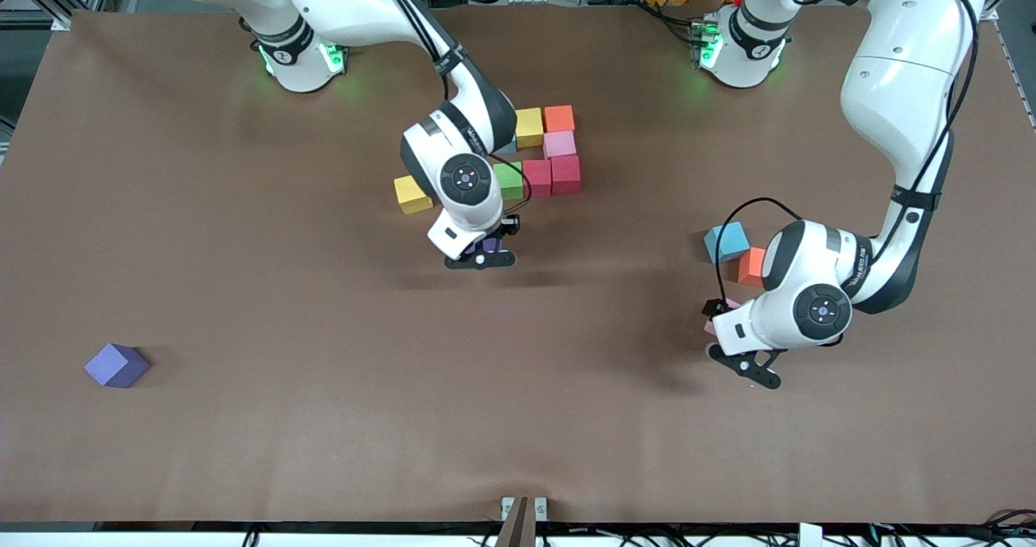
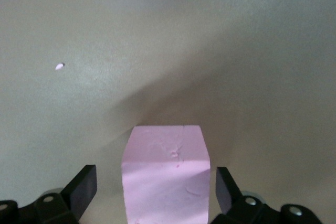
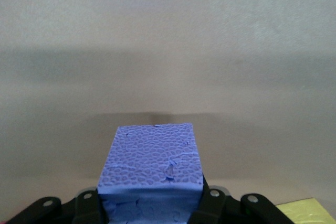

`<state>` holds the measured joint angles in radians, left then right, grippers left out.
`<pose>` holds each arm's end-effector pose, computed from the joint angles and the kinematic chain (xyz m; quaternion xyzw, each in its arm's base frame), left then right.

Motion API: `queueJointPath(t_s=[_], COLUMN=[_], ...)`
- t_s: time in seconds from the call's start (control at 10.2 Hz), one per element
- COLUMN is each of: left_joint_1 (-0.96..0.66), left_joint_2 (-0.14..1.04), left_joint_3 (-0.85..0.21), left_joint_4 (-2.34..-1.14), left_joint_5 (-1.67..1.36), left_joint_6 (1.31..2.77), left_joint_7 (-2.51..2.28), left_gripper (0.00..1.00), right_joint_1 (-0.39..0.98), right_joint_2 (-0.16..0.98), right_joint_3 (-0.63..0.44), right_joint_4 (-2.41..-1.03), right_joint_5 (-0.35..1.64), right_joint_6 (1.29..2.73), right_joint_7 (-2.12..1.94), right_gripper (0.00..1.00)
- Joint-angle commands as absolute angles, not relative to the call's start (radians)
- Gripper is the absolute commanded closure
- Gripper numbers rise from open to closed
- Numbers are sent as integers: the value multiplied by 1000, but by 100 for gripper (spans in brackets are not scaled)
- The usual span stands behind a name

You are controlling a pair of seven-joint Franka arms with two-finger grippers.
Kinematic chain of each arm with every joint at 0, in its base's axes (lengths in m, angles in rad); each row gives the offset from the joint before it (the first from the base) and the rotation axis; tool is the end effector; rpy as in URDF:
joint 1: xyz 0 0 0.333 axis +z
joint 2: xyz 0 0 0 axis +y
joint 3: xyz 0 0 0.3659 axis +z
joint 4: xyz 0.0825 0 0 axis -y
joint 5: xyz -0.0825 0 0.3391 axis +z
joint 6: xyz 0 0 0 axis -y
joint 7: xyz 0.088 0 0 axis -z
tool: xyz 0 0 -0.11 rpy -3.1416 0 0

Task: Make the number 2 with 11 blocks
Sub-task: 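Lift the light pink cube while the right gripper lowers the purple cube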

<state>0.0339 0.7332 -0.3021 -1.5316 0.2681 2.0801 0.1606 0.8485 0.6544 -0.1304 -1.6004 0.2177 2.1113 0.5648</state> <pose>0.6764 -0.1275 0.2872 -0.9639 0.2559 0.0720 0.0128 0.4909 0.4639 0.3042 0.9962 0.0247 -0.0832 0.0012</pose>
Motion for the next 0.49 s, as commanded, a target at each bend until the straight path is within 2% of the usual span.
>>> queueJointPath(t_s=[0.0, 0.39], left_joint_1=[58, 74], left_joint_2=[664, 663], left_joint_3=[-308, -314], left_joint_4=[-1626, -1640], left_joint_5=[282, 273], left_joint_6=[2083, 2108], left_joint_7=[141, 141], left_gripper=[0, 0], right_joint_1=[883, 920], right_joint_2=[687, 689], right_joint_3=[-149, -144], right_joint_4=[-1554, -1581], right_joint_5=[262, 279], right_joint_6=[2103, 2109], right_joint_7=[586, 589], right_gripper=[42, 42])
